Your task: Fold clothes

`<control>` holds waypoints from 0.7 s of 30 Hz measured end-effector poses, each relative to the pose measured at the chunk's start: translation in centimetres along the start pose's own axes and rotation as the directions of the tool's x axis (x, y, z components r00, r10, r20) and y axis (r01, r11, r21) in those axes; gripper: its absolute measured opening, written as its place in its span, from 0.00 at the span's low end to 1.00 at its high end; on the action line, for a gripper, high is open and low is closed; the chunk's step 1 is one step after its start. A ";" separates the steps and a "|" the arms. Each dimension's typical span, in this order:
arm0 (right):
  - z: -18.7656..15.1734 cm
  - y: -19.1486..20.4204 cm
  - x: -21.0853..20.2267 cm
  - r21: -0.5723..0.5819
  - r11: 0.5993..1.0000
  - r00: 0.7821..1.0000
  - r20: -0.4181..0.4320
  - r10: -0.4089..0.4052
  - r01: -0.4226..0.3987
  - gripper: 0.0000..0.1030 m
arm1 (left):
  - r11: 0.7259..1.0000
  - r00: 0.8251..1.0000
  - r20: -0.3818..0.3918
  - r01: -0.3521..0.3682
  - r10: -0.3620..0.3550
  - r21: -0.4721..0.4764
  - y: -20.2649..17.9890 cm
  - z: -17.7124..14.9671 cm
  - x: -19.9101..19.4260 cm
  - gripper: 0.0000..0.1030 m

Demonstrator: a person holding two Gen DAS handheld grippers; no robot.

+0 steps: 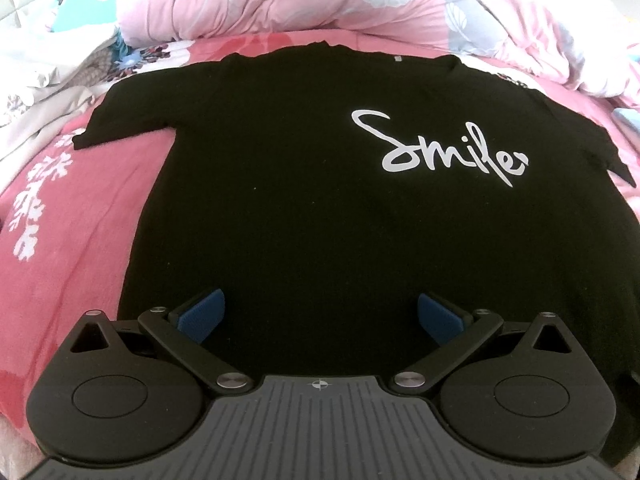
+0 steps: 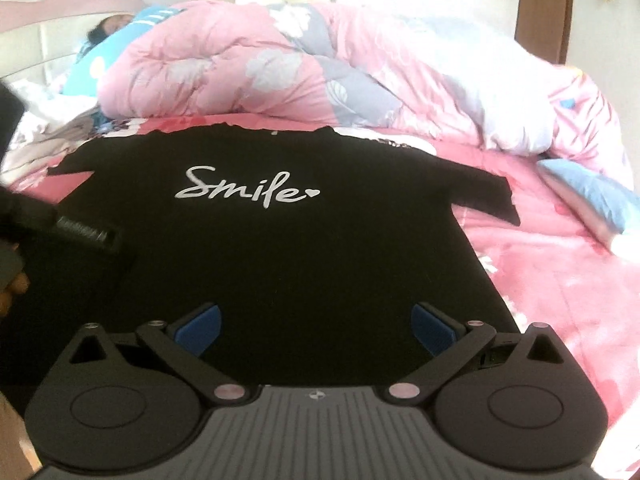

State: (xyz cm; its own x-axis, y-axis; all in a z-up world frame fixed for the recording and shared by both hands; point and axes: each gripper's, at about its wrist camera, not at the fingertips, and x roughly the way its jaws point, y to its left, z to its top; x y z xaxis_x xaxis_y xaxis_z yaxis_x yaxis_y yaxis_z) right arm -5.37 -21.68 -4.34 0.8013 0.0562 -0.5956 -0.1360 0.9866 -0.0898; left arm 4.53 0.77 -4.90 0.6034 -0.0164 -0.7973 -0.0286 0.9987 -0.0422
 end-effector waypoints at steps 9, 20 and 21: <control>-0.8 -0.5 -0.9 0.017 1.000 1.000 0.017 -0.004 0.003 1.00 | 1.000 1.000 0.005 -0.011 0.011 0.005 -0.2 -0.1 0.0 1.00; 0.3 -0.6 0.4 0.033 0.999 0.999 0.044 0.019 -0.020 1.00 | 1.000 1.000 0.014 -0.011 0.011 0.007 -0.1 -0.2 0.0 1.00; 0.4 -0.6 0.6 0.036 0.999 0.999 0.046 0.023 -0.024 0.99 | 1.000 1.000 0.014 -0.011 0.011 0.007 -0.1 -0.2 0.0 1.00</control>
State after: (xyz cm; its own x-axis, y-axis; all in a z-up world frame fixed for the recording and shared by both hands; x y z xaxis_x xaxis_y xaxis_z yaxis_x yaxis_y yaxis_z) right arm -4.57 -22.18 -4.27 0.8239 0.0853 -0.5603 -0.1340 0.9899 -0.0463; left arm 4.35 0.64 -4.98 0.6143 -0.0046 -0.7890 -0.0299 0.9991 -0.0291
